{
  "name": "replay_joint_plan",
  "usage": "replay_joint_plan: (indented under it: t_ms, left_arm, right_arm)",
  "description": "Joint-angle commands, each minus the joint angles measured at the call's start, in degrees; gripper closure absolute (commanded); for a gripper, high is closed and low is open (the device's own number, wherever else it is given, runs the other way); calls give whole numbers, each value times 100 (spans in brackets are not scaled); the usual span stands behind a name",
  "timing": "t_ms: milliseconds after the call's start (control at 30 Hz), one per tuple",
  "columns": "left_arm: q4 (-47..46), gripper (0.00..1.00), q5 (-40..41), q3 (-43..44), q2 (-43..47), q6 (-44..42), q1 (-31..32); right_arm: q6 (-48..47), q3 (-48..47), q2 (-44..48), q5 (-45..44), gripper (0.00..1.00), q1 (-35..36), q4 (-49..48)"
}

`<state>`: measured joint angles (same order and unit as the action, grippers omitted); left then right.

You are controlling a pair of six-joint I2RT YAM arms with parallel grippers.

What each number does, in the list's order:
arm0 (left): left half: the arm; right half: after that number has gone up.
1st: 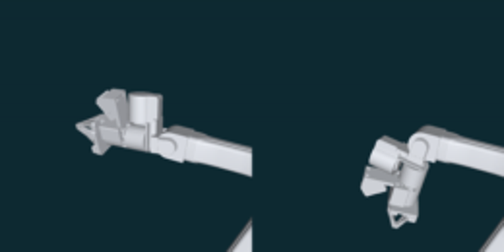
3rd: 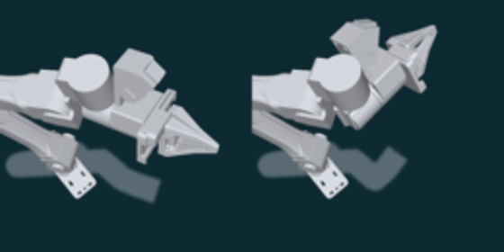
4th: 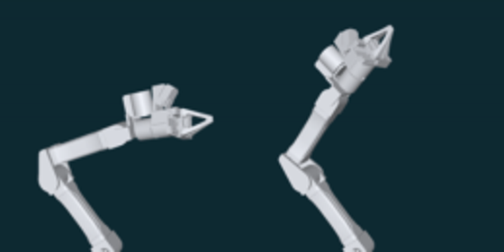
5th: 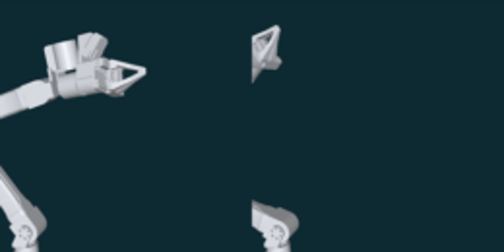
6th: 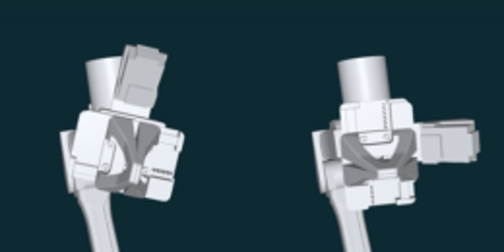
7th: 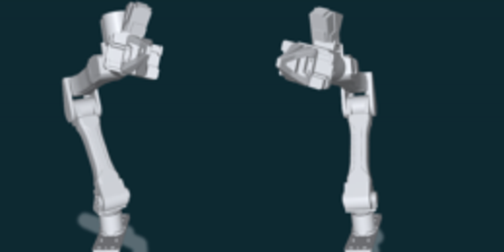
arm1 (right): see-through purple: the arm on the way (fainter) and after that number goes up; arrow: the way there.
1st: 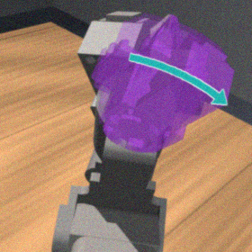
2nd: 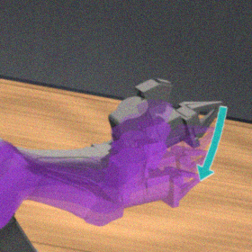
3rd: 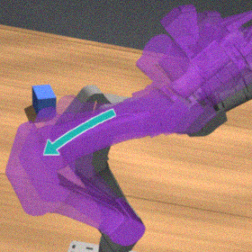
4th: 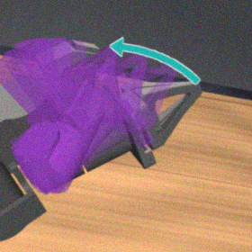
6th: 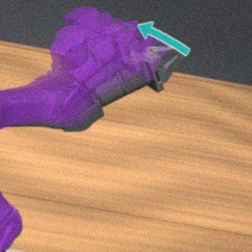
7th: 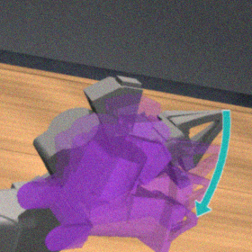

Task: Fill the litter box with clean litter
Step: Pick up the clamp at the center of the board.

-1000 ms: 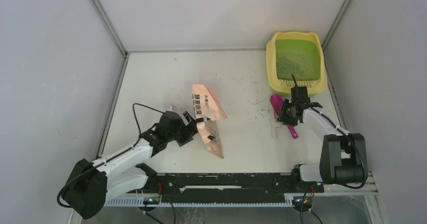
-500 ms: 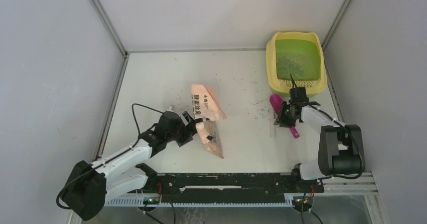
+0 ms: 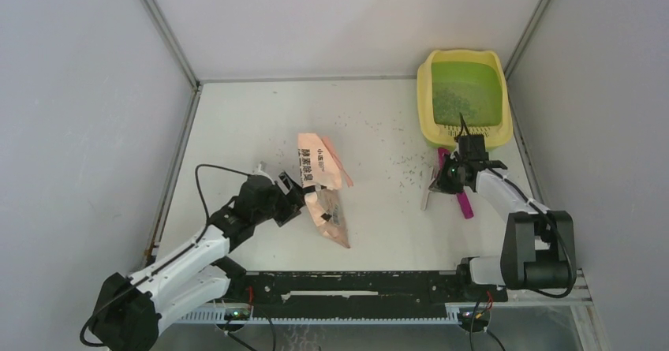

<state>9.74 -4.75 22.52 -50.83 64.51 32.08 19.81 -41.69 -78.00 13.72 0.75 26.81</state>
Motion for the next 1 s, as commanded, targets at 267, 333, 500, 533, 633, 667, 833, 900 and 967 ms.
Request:
replay_joint_plan:
  t_ms: [267,333,500,533,633,667,833,900,967]
  left_arm:
    - [449,19,291,303,1121,93,-157]
    - [562,19,383,322,1300,106,-179]
    - [679,19,435,275,1572,131,-299]
    - [661,19,395,266,1577,138,-337]
    - [503,20,255,219,1663,164,-408]
    - [487,20,247,224,1723,167,-424]
    - [300,22,87,242,2033,135,-502]
    - [18,24,-32,156,2131,168,-533]
    - [-271,31,-137,37,2230,246,-551]
  right_arm:
    - [387,-623,1248,1029,100,728,271]
    - [506,-903,1323,1356,100,1000,272]
    - [1231,-1633,1252,2601,100,1708,-271]
    - [1383,-1789,1193,2825,100,1882,-480]
    - [1623,-2339,872,3121,100,2363,-698]
    - [1648,-2518,733,3158,100,2503,-685]
    - [1807,-3027,253,3278,100,2981,-886]
    - [1910,-3072,133,3360,100,3037,-1036]
    - [1955,-3073,59,3363,100,3062,-1092]
